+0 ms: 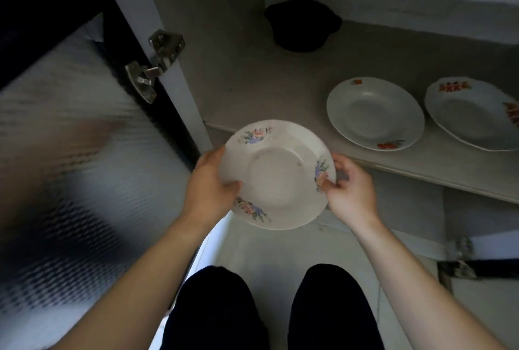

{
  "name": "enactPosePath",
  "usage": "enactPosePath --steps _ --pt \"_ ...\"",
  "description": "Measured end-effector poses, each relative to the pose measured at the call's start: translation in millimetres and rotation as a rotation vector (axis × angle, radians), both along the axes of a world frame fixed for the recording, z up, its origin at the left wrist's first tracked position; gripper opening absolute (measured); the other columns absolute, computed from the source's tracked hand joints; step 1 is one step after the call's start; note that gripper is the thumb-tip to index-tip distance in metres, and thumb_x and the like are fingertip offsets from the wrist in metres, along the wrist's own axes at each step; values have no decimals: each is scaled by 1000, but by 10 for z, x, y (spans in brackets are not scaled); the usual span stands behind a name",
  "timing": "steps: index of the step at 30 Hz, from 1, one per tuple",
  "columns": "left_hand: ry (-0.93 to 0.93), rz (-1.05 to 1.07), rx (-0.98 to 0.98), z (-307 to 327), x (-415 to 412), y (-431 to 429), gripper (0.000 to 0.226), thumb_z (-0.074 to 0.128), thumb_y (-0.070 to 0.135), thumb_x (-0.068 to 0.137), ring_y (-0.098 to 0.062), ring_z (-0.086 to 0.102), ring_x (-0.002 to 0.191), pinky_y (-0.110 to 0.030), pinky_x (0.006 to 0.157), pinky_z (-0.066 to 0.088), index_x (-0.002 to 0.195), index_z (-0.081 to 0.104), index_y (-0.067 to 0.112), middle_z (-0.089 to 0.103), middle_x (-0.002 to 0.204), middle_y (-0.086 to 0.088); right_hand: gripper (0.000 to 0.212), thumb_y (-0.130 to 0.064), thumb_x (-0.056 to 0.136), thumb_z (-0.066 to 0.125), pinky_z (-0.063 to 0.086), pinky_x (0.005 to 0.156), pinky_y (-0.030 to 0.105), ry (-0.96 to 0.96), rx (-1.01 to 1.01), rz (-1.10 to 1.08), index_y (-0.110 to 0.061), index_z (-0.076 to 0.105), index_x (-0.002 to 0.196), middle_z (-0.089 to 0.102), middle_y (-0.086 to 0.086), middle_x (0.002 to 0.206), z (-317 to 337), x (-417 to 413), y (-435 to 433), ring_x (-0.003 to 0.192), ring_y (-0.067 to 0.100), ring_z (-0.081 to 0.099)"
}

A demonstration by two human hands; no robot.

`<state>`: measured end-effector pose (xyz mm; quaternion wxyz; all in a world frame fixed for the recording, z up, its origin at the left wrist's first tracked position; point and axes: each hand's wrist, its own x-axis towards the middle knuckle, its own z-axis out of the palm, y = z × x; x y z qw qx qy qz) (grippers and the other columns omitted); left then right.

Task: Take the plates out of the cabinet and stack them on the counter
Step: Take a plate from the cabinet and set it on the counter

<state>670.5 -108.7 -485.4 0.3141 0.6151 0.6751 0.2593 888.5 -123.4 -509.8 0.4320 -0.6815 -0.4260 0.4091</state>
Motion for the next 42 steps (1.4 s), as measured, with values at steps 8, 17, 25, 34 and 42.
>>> enactPosePath --steps 8,17,25,34,42 --pt "64 121 -290 1558 -174 -711 61 59 3 75 -26 52 116 -26 84 42 132 46 22 46 133 -3 41 -8 85 59 51 63 23 -74 -273 116 -30 58 120 70 -10 80 1495 -196 -655 74 19 69" --pt "61 247 -358 3444 -341 -1349 63 60 7 81 -9 42 96 -27 69 47 137 39 28 40 132 10 37 -13 87 60 57 59 24 -120 -288 308 -35 54 117 61 -23 77 3333 -293 -1084 68 8 68" --pt "26 363 -149 4583 -203 -1608 57 54 9 85 -6 39 98 -15 62 35 134 40 35 38 131 15 39 -11 84 60 53 77 23 -110 -42 324 -29 55 119 63 -19 103 4445 -247 -1079 94 7 65" --pt "-92 565 -14 4962 -504 -2274 60 61 6 79 -21 58 101 -16 61 40 130 45 33 41 115 19 36 -14 85 61 57 74 29 -31 106 463 -37 56 112 65 -18 105 4908 -589 -1338 95 10 65" --pt "-322 799 14 5064 -1087 -2963 65 63 0 72 -16 67 73 -19 55 47 124 50 35 62 116 0 33 -13 85 64 57 69 21 31 108 701 -29 59 114 67 -14 102 5220 -1317 -1538 90 4 66"
